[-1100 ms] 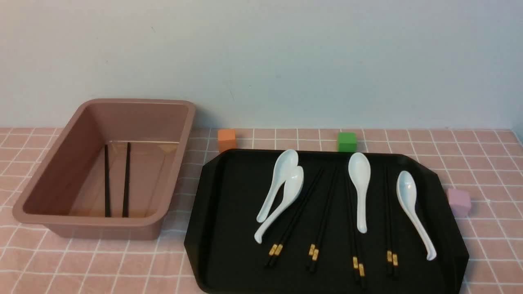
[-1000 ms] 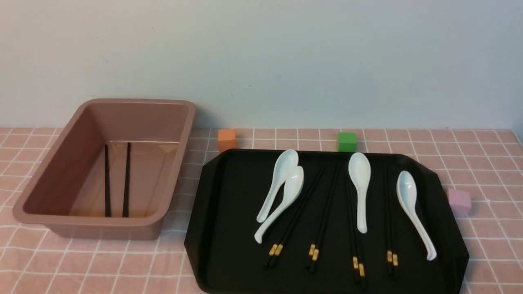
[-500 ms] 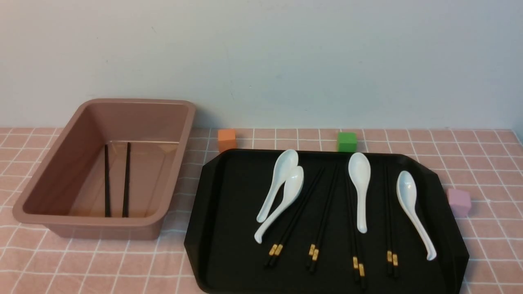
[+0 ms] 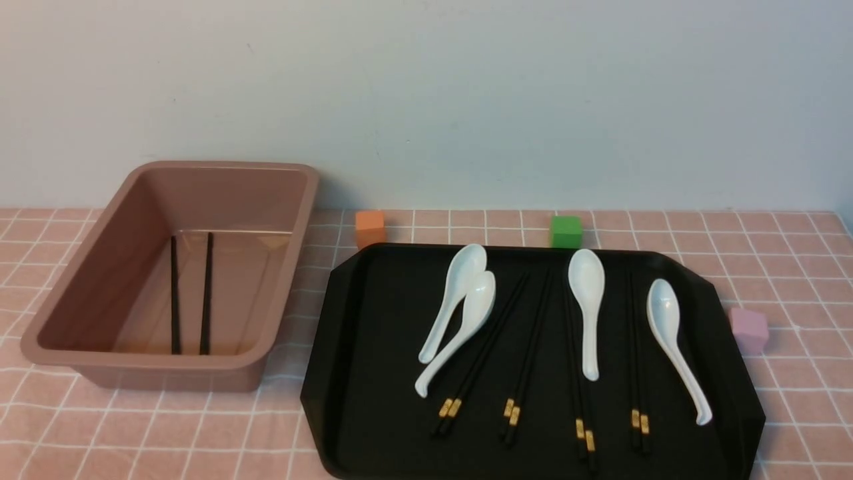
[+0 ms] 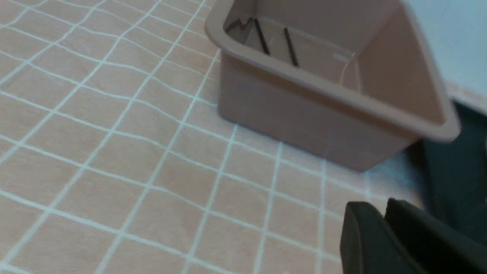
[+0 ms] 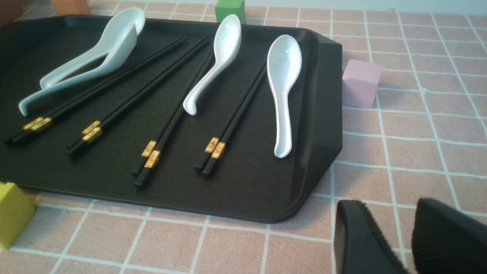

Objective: On pink tablecloth take chopsticks from black tray and put them in box.

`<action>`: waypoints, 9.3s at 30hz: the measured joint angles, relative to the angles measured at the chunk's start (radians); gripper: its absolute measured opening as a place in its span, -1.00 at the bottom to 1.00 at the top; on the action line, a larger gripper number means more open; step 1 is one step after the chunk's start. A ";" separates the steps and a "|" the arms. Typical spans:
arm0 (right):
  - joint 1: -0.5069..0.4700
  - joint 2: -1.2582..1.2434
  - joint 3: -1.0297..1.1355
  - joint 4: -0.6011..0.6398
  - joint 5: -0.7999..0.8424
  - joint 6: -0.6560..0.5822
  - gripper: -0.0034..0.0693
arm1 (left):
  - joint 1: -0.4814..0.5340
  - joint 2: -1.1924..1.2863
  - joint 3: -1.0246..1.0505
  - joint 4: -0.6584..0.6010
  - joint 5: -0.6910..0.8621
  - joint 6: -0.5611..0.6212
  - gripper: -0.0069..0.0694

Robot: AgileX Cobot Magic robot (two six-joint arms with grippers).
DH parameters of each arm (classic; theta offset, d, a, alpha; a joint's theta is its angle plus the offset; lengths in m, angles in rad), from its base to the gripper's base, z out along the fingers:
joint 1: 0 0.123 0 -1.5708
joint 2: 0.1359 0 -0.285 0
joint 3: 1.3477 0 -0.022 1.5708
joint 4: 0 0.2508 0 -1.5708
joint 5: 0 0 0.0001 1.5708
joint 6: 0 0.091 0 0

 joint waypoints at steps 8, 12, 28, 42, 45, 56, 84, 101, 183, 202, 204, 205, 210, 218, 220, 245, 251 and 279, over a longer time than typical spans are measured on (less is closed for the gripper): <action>0.000 0.000 0.000 0.000 0.000 0.000 -0.25 | 0.000 0.000 0.000 -0.404 -0.195 -0.173 -0.55; 0.000 0.000 0.000 0.000 0.000 0.000 -0.25 | 0.000 0.000 -0.021 -0.478 -0.179 -0.178 -0.55; 0.000 0.000 0.000 0.000 0.000 0.000 -0.25 | -0.185 0.683 -0.660 -0.412 0.416 0.508 -0.85; 0.000 0.000 0.000 0.000 0.000 0.000 -0.25 | -0.646 1.644 -1.229 -0.078 0.603 0.376 -0.85; 0.000 0.000 0.000 0.000 0.000 0.000 -0.25 | -0.717 1.803 -1.377 -0.026 0.669 0.352 -0.85; 0.000 0.000 0.000 0.000 0.000 0.000 -0.25 | -0.793 2.097 -1.730 0.104 0.788 0.267 -0.85; 0.000 0.000 0.000 0.000 0.000 0.000 -0.25 | -0.756 2.227 -1.761 0.224 0.668 0.192 0.01; 0.000 0.000 0.000 0.000 0.000 0.000 -0.25 | -0.756 2.246 -1.778 0.238 0.702 0.149 -0.50; 0.000 0.000 0.000 0.000 0.000 0.000 -0.25 | -0.259 0.516 -0.801 0.195 0.222 0.047 -0.85; 0.000 0.000 0.000 0.000 0.000 0.000 -0.25 | -0.259 0.111 -0.287 0.143 0.063 0.043 -0.85; 0.000 0.000 0.000 0.000 0.000 0.000 -0.25 | -0.259 0.111 -0.281 0.142 0.066 0.043 -0.85; 0.000 0.000 0.000 0.000 0.000 0.000 -0.25 | -0.259 0.111 -0.279 0.142 0.071 0.043 -0.85; 0.000 0.000 0.000 0.000 0.000 0.000 -0.25 | -0.259 0.111 -0.279 0.143 0.073 0.043 -0.85; 0.000 0.000 0.000 0.000 0.000 0.000 -0.25 | -0.200 0.074 -0.155 0.189 -0.004 0.043 -0.85; 0.000 0.000 0.000 0.000 0.000 0.000 -0.25 | -0.170 0.033 -0.099 0.185 -0.006 0.043 -0.85; 0.000 0.000 0.000 0.000 0.000 0.000 -0.25 | -0.151 -0.001 0.000 0.179 0.099 0.025 -0.85; 0.000 0.000 0.000 0.000 0.000 0.000 -0.25 | -0.151 -0.001 0.000 0.179 0.099 0.025 -0.85; 0.000 0.000 0.000 0.000 0.000 0.000 -0.25 | -0.151 -0.001 0.000 0.178 0.099 0.025 -0.81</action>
